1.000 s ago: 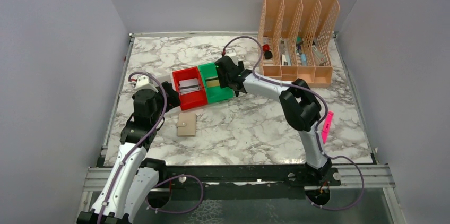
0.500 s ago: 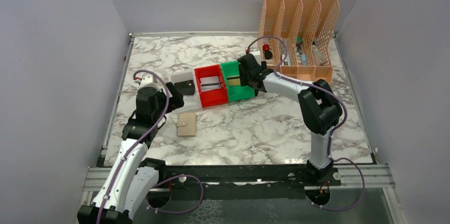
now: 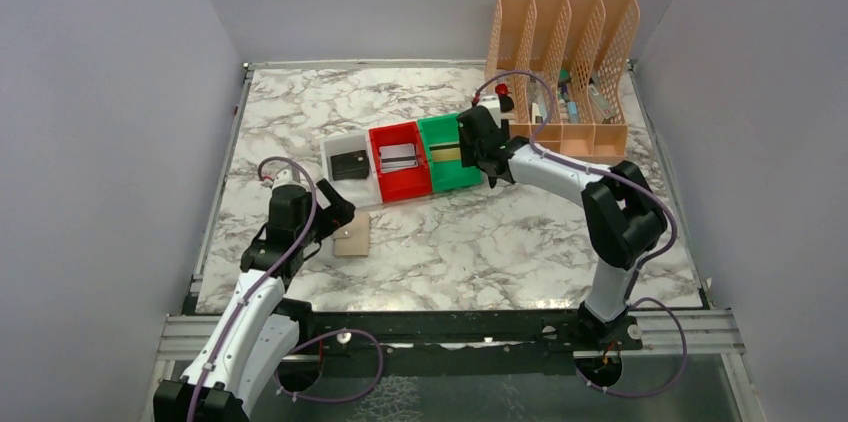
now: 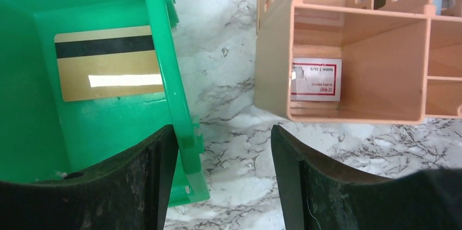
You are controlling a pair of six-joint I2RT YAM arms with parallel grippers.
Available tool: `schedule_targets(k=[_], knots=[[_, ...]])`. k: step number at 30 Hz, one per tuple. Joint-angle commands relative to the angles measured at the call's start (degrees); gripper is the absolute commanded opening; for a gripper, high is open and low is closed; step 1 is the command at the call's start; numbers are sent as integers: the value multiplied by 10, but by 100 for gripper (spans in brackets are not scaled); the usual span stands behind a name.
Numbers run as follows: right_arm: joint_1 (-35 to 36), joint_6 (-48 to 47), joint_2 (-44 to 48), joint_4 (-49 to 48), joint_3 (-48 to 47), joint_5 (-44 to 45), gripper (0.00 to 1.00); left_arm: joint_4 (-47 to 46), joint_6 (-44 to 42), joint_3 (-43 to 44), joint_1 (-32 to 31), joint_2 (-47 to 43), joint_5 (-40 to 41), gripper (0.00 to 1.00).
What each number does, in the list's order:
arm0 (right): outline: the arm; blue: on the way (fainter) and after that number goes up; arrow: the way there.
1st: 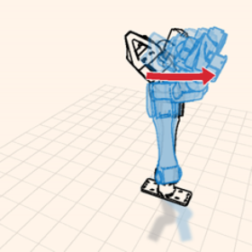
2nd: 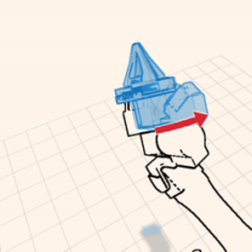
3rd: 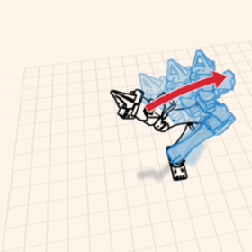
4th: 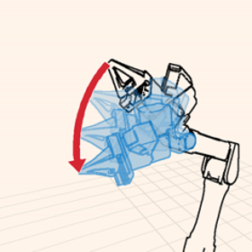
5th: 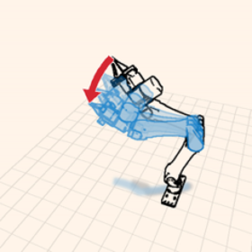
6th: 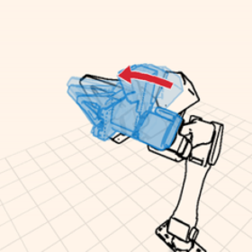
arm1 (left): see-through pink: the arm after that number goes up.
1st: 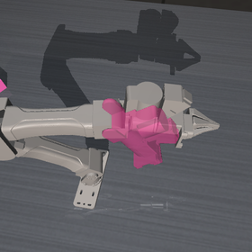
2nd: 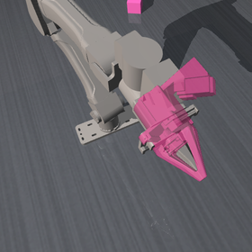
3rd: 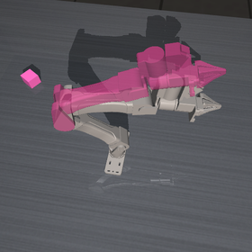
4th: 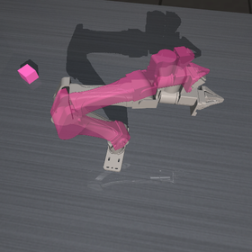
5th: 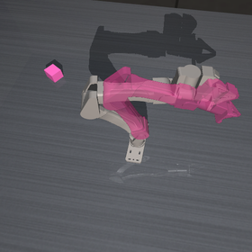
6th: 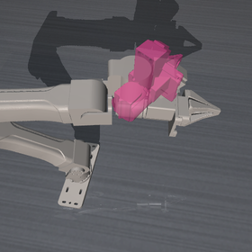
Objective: Take the credit cards out of the card holder
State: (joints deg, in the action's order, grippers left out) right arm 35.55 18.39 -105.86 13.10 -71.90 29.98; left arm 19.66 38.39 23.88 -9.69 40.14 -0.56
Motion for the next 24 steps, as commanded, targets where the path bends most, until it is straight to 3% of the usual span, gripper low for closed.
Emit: schedule_targets(k=[1, 12, 24], knots=[[-1, 4, 47, -3, 27, -10, 66, -6, 74, -24, 4, -15, 21, 99], [0, 39, 45, 20, 64, -45, 66, -28, 110, -87, 4, -21, 39, 97], [0, 64, 105, 13, 123, -57, 66, -59, 68, -87, -13, 53, 46, 81]])
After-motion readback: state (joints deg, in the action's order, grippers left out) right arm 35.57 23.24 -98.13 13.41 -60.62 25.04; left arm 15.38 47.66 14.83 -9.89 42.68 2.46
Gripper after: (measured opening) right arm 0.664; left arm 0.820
